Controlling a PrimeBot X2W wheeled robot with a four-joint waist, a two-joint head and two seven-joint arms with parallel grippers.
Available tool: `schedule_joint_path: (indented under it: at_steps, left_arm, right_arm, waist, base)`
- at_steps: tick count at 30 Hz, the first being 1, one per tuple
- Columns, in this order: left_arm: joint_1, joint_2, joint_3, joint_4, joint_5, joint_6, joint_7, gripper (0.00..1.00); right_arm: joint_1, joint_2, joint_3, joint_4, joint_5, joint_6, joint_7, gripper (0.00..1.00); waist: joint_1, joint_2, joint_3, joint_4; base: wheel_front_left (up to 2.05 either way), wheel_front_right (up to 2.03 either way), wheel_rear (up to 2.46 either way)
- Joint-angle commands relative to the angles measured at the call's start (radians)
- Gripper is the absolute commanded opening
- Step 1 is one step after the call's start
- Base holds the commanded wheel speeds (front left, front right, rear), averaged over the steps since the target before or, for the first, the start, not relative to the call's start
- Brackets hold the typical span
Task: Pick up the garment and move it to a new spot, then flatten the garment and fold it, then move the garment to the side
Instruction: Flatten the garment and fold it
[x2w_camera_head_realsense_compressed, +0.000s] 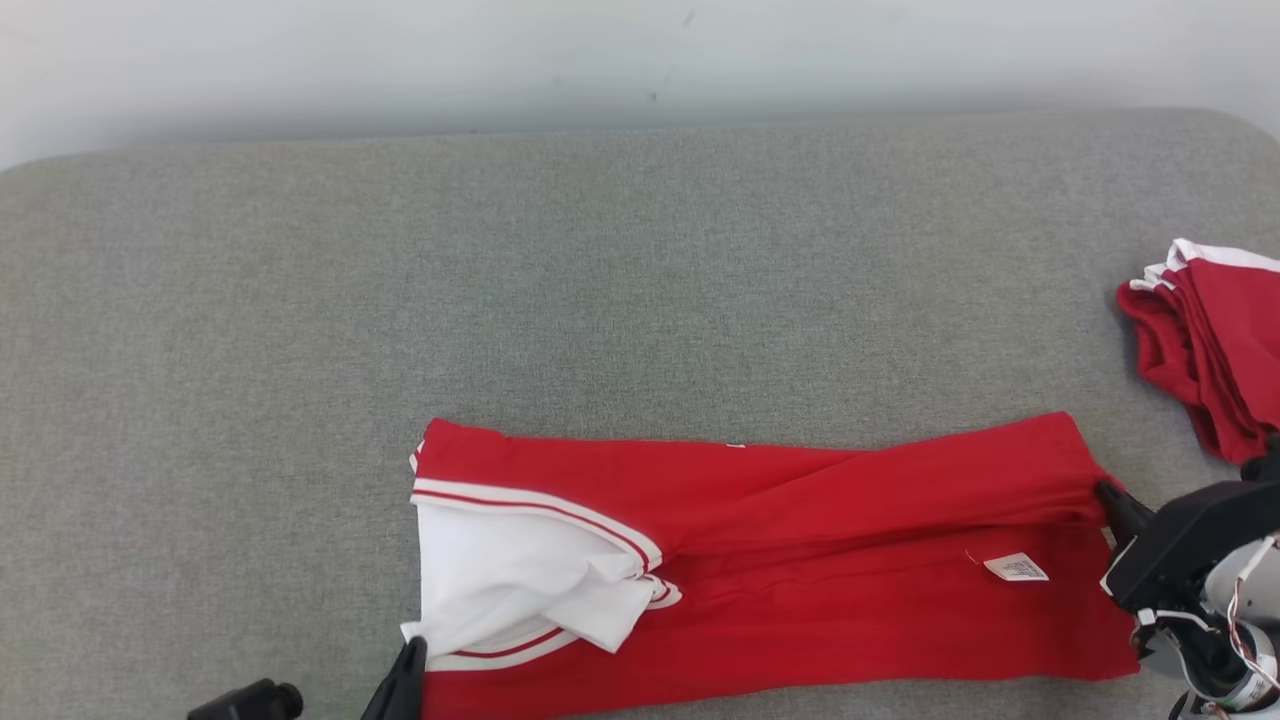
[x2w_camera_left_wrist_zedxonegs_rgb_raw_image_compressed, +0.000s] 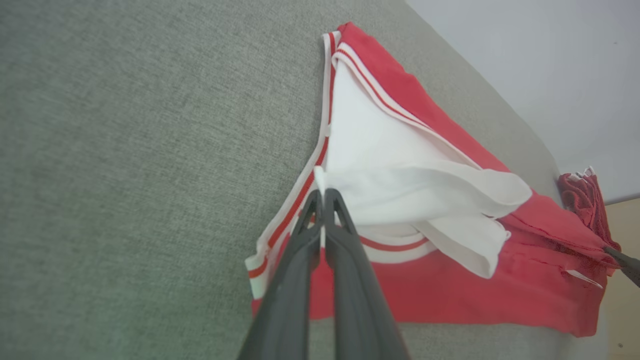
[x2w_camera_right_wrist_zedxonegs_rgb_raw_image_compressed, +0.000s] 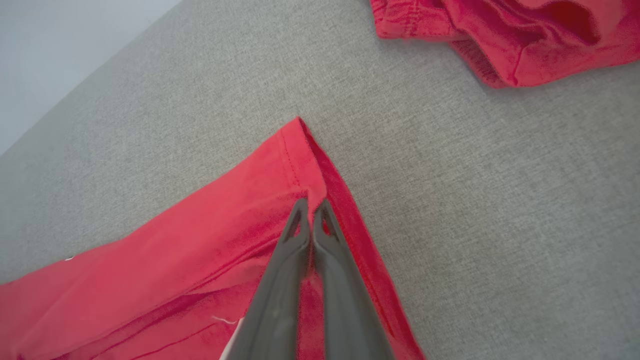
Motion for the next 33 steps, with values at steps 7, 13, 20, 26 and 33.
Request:
schedule_joint_path:
  at_steps: [7, 13, 20, 26, 33]
  left_arm:
    - [-0.022, 0.002, -0.055, 0.051, 0.101, 0.003, -0.032, 1.00]
    - [-0.009, -0.034, 0.016, 0.050, 0.218, 0.004, -0.082, 1.00]
    - [0.072, -0.159, 0.263, -0.045, 0.524, -0.059, -0.084, 1.00]
    - [0.138, -0.304, 0.450, -0.105, 0.799, -0.141, -0.084, 1.00]
    - [0.169, -0.354, 0.514, -0.095, 0.952, -0.183, -0.084, 1.00]
  right_arm:
    - [0.034, 0.002, -0.012, 0.058, 0.040, -0.002, -0.083, 1.00]
    - [0.081, 0.002, -0.006, 0.073, 0.106, -0.002, -0.238, 1.00]
    - [0.156, 0.002, 0.054, 0.097, 0.208, -0.002, -0.464, 1.00]
    - [0.205, 0.002, 0.109, 0.134, 0.203, -0.002, -0.582, 1.00]
    - [0.204, 0.002, 0.118, 0.129, 0.129, -0.002, -0.612, 1.00]
  waist:
    - [0.0000, -0.0001, -0.036, 0.004]
    - [0.0000, -0.0001, -0.079, 0.011]
    - [0.0000, -0.0001, -0.130, 0.010]
    - [0.0000, -0.0001, -0.163, 0.007]
    - [0.0000, -0.0001, -0.162, -0.004]
  base:
    - [0.00, 0.00, 0.00]
    - [0.00, 0.00, 0.00]
    - [0.00, 0.00, 0.00]
    - [0.00, 0.00, 0.00]
    - [0.00, 0.00, 0.00]
